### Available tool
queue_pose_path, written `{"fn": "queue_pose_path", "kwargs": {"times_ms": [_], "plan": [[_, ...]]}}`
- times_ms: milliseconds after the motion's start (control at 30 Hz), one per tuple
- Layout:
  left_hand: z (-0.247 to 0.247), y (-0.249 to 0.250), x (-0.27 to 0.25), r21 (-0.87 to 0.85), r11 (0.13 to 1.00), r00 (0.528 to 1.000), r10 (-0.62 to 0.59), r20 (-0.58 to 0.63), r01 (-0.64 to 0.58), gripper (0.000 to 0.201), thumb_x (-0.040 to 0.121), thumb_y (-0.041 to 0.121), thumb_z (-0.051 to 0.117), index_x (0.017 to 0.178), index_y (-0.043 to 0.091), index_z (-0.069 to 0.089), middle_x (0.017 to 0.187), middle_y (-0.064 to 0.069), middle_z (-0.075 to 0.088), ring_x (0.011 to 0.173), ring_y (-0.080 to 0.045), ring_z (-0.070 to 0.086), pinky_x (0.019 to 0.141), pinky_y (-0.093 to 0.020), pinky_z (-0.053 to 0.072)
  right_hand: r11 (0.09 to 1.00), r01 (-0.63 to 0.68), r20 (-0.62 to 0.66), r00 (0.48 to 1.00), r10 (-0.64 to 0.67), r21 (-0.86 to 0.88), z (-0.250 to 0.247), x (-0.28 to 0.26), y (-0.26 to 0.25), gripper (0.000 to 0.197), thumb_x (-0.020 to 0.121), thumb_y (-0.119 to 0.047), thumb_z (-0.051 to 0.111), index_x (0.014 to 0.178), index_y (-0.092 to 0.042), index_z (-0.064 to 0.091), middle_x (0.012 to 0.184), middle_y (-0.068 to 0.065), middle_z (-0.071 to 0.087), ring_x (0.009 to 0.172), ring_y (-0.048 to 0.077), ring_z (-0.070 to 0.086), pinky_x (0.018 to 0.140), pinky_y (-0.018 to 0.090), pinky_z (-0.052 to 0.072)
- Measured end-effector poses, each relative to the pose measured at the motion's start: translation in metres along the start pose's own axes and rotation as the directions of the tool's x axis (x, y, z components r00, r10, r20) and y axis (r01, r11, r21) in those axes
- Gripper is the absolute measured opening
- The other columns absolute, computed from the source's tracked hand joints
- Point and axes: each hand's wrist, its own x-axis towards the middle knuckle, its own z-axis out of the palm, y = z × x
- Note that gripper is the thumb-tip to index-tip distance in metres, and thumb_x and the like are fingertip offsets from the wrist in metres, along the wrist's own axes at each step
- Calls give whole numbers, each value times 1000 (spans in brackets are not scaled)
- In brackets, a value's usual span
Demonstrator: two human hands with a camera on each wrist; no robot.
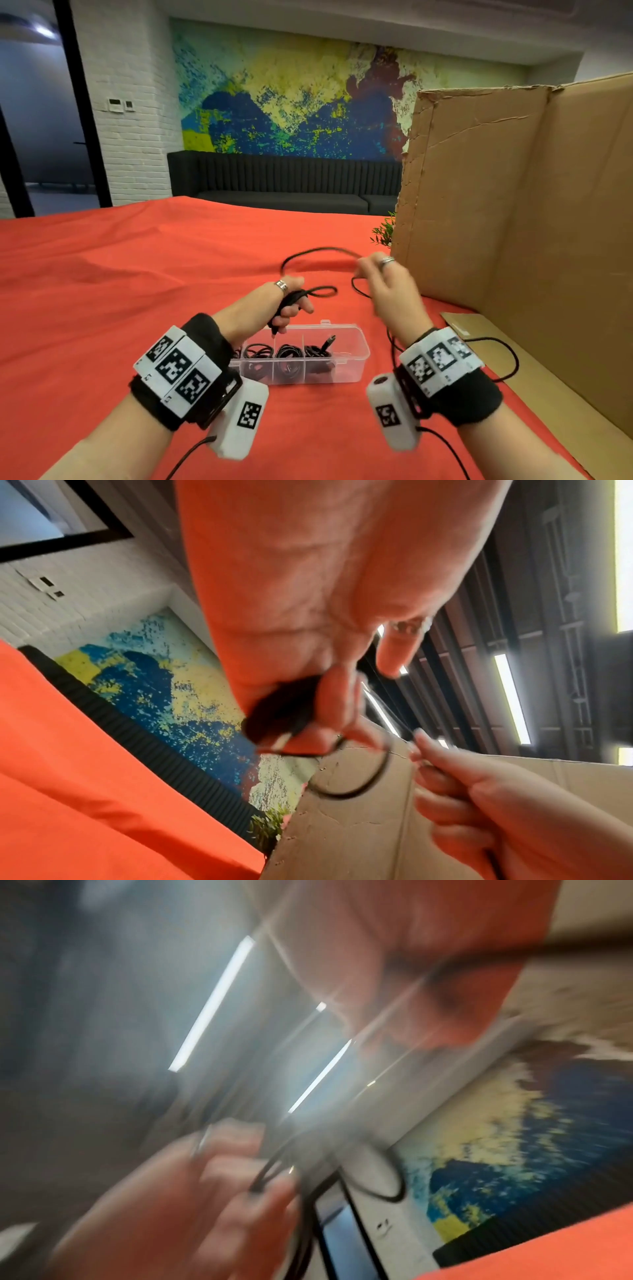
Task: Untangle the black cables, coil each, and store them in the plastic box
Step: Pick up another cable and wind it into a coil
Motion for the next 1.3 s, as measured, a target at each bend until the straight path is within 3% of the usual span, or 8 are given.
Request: {"fn": "queue_pose_path", "kwargs": {"times_ms": [200,300,433,600,800,1000,1100,1300], "plan": [[-9,7,-10,-85,990,992,109,-60,-113,38,100,18,30,65,12,45,48,10,23,41,-7,20,47,-18,35,868,-435,-181,898,400,-238,-65,23,60,29,96,-25,44,122,-14,53,95,7,61,95,27,57,81,39,45],[1,13,-9,-95,984,988,146,-58,-151,37,100,19,31,66,13,45,49,10,23,41,-6,21,49,-20,34,765,-238,-139,971,194,-598,-52,4,43,61,92,-43,48,145,-26,23,137,6,43,130,27,33,103,46,28],[17,22,-6,-254,947,980,178,-86,-195,32,99,20,37,68,13,45,48,11,24,38,-5,23,50,-20,36,999,22,174,984,-27,28,-9,-28,-5,56,88,-67,25,127,-33,45,117,-4,63,113,9,54,101,29,37],[13,34,-8,-513,832,977,157,-144,-209,26,97,24,40,77,10,52,43,10,34,36,-6,32,44,-18,41,759,-279,413,911,14,589,11,-48,-22,24,97,-28,36,84,-9,44,59,7,63,68,21,67,73,28,52],[15,45,-12,-757,579,946,279,-165,-303,30,97,17,37,93,5,64,79,2,73,57,-6,64,60,-18,55,871,-289,249,948,200,397,7,-44,-4,20,101,-22,34,83,-17,41,50,-3,29,40,9,30,38,22,37],[33,26,8,-78,854,851,497,-171,-515,19,97,1,35,107,10,49,98,1,67,80,-7,68,74,-22,52,981,173,483,869,-113,-82,3,-59,-22,19,96,-27,48,109,-28,62,52,-15,48,51,-2,49,59,11,34],[29,15,6,541,723,863,505,11,-430,16,99,14,37,90,10,49,79,2,64,74,-18,61,71,-28,43,965,214,447,886,-127,-151,-19,-46,-18,18,92,-24,56,104,-23,70,72,-9,68,65,4,61,67,20,46],[13,8,-2,710,642,956,233,180,-290,39,90,45,51,76,10,61,62,-2,55,53,-14,48,53,-24,38,936,95,147,988,-47,-339,-83,2,5,8,83,-37,65,76,-40,68,83,-12,72,82,7,65,80,33,51]]}}
